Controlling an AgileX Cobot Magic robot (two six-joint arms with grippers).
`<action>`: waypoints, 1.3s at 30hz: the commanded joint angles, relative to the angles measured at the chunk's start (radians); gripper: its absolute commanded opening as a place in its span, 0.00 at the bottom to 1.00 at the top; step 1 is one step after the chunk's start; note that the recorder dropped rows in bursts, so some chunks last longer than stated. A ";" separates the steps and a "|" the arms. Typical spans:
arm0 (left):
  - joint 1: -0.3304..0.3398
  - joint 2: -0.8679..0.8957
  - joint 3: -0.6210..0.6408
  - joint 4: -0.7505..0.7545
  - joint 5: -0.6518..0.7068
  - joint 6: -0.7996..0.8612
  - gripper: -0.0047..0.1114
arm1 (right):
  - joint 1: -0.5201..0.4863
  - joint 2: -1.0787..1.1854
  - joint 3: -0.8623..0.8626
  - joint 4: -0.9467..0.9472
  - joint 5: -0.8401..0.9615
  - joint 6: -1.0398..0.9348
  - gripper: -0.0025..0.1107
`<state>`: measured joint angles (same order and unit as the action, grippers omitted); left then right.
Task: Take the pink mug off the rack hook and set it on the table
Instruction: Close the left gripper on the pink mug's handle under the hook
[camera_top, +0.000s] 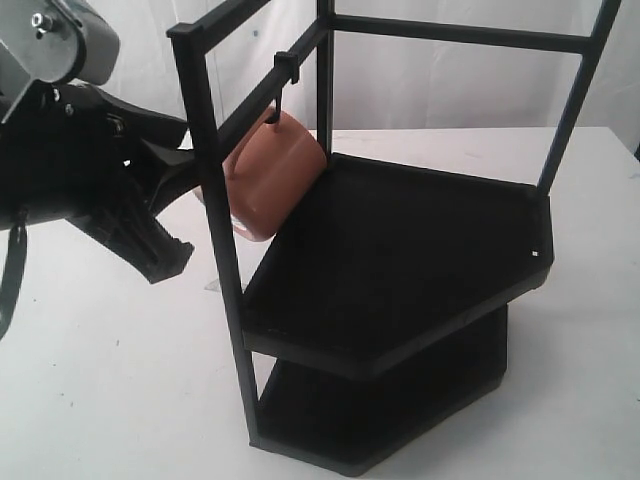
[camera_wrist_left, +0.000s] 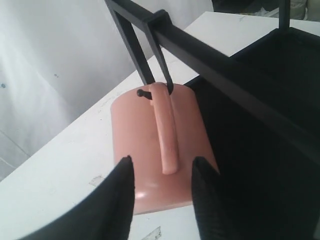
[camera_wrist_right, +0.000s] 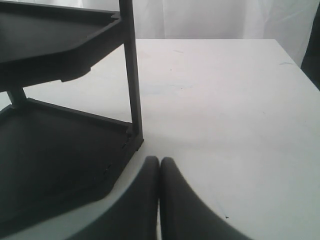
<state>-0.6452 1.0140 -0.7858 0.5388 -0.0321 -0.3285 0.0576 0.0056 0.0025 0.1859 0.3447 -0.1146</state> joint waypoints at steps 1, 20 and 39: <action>-0.006 0.021 0.005 0.002 0.005 -0.013 0.41 | 0.002 -0.006 -0.002 0.000 -0.009 0.000 0.02; -0.006 0.034 0.005 0.002 -0.027 -0.013 0.41 | 0.002 -0.006 -0.002 0.000 -0.009 0.000 0.02; -0.006 0.034 0.005 0.002 -0.093 -0.008 0.58 | 0.002 -0.006 -0.002 0.000 -0.009 0.000 0.02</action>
<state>-0.6452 1.0526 -0.7858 0.5388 -0.0873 -0.3305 0.0576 0.0056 0.0025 0.1859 0.3447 -0.1146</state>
